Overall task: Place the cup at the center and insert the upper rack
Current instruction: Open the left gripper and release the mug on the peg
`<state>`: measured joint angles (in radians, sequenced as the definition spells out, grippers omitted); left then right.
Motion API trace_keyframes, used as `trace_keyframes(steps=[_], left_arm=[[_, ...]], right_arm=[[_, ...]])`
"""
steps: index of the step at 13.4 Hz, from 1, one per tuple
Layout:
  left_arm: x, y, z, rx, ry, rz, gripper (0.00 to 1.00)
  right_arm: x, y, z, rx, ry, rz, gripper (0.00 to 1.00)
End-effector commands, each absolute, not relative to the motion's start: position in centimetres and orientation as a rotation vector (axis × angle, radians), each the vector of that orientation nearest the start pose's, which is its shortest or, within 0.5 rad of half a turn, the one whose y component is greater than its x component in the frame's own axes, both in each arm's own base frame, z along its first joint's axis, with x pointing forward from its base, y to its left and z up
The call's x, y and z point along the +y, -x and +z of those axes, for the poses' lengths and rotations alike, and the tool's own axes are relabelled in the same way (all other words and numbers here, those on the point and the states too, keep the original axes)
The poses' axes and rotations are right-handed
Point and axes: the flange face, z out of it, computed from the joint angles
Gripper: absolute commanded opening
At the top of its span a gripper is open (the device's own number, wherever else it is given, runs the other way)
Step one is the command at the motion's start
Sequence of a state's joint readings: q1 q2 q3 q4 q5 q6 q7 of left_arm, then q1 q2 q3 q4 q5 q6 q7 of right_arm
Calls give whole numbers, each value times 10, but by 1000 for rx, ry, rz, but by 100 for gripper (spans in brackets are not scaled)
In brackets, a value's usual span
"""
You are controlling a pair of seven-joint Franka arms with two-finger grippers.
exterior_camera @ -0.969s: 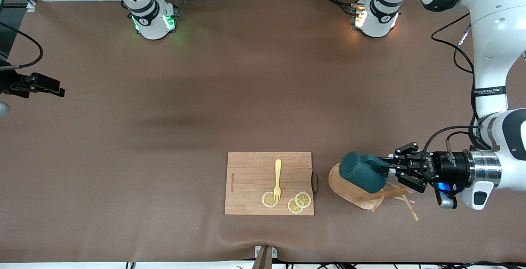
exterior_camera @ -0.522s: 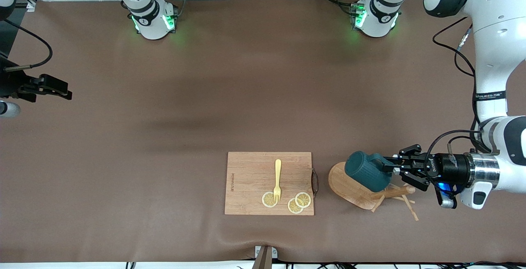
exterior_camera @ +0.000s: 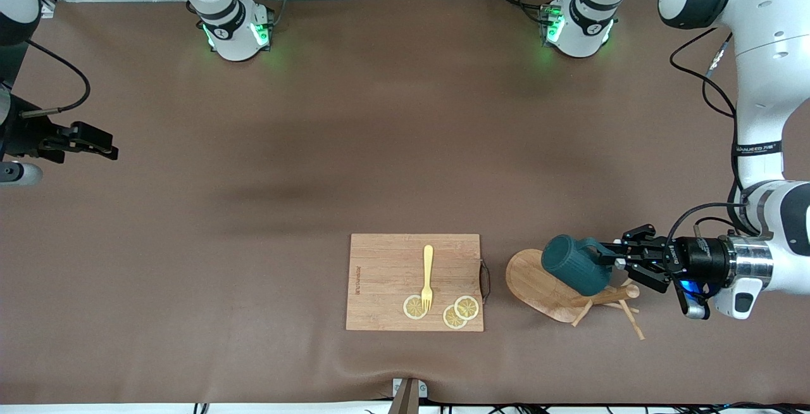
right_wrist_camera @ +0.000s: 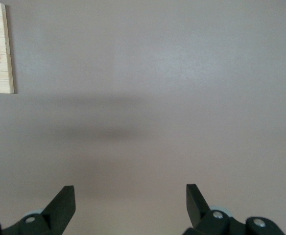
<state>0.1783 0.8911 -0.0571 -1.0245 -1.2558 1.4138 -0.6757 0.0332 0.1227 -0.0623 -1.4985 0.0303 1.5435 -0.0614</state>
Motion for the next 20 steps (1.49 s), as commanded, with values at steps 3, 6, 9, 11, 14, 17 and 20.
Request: trace_keyframes(steps=[3,6,9,11,14,17,20], left_arm=[[8,-747,355,812,-1634,-825,0],[14,-747,348,818,-1637,-816,0],[15,-748,344,824,-1635,-818,0],[19,-748,343,828,-1631,-814,18],[20,-748,342,834,-1626,-819,82],[25,-747,344,839,-1622,-814,100],[23,-747,350,835,-1639,-807,100]], right_arm=[[-8,-573,584,5,3099,110,100],[-11,-575,584,11,3101,117,100],[-17,-575,587,28,3106,113,100],[-23,-575,587,46,3110,115,100],[-31,-575,587,149,3106,118,100],[-31,-575,587,149,3109,121,100],[-38,-578,581,166,3108,135,100]])
